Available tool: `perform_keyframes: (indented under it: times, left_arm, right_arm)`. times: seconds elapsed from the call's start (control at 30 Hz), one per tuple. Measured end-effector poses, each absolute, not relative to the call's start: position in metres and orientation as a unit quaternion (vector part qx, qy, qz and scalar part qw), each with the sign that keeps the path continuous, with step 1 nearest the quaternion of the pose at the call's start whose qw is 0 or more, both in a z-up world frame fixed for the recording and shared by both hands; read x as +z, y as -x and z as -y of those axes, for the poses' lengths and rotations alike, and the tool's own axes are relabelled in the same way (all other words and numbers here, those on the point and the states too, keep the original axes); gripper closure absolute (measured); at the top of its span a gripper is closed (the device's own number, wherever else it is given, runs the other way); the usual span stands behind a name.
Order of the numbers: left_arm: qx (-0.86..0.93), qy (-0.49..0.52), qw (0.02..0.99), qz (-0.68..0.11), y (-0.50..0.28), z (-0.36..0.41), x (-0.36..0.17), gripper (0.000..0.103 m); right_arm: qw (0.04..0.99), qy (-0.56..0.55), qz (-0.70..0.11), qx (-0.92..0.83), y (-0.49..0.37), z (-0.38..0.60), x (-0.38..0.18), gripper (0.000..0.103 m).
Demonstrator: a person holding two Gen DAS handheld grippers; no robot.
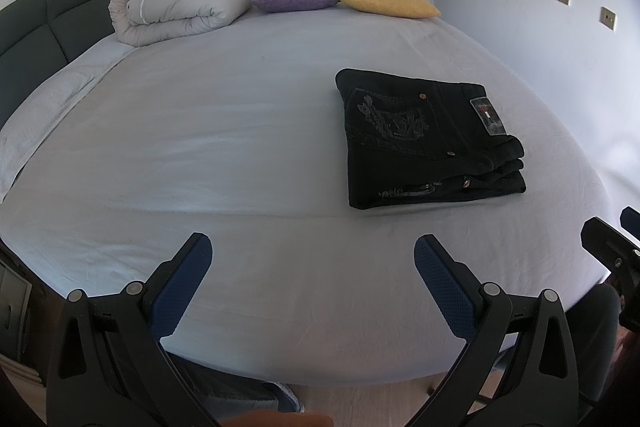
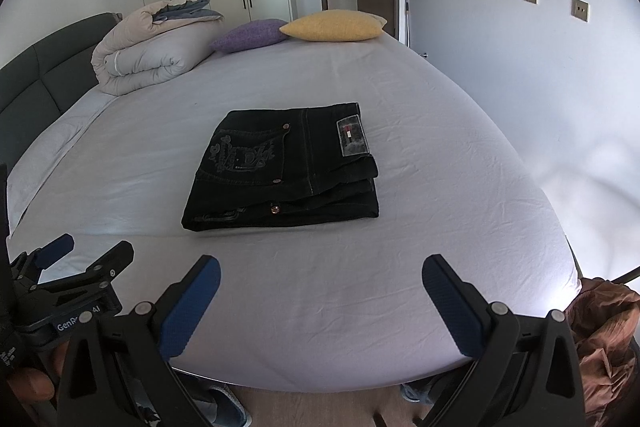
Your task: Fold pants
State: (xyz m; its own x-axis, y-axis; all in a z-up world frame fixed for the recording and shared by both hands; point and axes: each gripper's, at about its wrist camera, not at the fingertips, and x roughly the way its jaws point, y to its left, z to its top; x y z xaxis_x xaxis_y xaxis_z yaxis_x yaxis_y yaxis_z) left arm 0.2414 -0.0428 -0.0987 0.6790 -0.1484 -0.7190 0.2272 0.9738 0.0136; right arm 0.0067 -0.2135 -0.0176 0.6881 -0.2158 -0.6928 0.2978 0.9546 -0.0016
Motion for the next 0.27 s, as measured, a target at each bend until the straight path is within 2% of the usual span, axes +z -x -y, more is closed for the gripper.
perform_keyframes:
  times: [0.27]
  left_arm:
    - [-0.102,-0.052,0.914,-0.389,-0.2404,0.0403,-0.1017,0.000]
  right_arm:
    - [0.917,-0.056,-0.370,-0.139,-0.0073,0.2159,-0.0169,0.000]
